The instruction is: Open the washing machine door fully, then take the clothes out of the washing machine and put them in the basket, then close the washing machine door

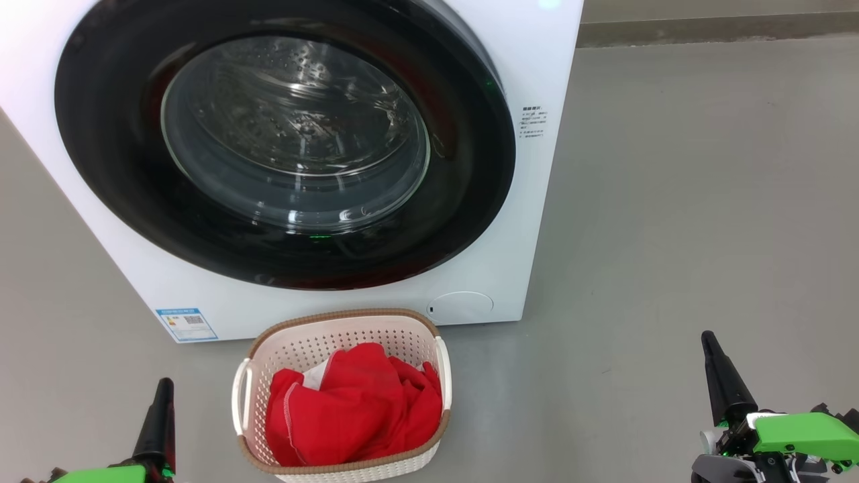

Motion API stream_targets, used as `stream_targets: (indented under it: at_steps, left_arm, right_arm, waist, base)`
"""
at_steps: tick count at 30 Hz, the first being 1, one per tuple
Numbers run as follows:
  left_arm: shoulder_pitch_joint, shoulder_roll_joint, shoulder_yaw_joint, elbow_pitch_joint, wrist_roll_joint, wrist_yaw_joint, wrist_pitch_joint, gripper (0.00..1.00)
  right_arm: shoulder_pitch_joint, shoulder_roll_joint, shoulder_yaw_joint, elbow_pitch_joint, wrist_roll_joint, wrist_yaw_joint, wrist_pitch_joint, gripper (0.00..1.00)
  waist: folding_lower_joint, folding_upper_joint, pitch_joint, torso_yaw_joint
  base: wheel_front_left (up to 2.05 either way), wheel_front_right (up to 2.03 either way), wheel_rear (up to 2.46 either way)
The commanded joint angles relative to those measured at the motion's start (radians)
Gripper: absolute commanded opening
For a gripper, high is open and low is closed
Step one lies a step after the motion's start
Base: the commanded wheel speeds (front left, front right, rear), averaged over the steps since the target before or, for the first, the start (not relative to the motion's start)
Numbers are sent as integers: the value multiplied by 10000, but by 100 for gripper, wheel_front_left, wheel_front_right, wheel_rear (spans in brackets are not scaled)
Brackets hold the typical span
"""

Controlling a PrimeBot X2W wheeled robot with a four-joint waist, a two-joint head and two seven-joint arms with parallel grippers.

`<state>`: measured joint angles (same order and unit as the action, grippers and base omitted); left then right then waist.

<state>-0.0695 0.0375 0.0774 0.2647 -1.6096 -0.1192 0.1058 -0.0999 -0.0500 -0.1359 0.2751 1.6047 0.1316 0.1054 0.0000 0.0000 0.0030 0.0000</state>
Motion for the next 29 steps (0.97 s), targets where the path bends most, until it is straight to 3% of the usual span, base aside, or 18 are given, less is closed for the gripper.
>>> stream_targets:
  at_steps: [1, 29]
  left_arm:
    - [-384, 150, 343, -195, -7, -115, 57, 0]
    - [-385, 142, 354, -195, 3, -115, 67, 0]
  right_arm:
    - [-79, -13, 224, -303, 42, -9, 75, 0]
    - [-80, -9, 219, -303, 37, -9, 80, 0]
  waist:
    - [0, 0, 0, 0]
    - [0, 0, 0, 0]
  base:
    - [0, 0, 0]
    - [0, 0, 0]
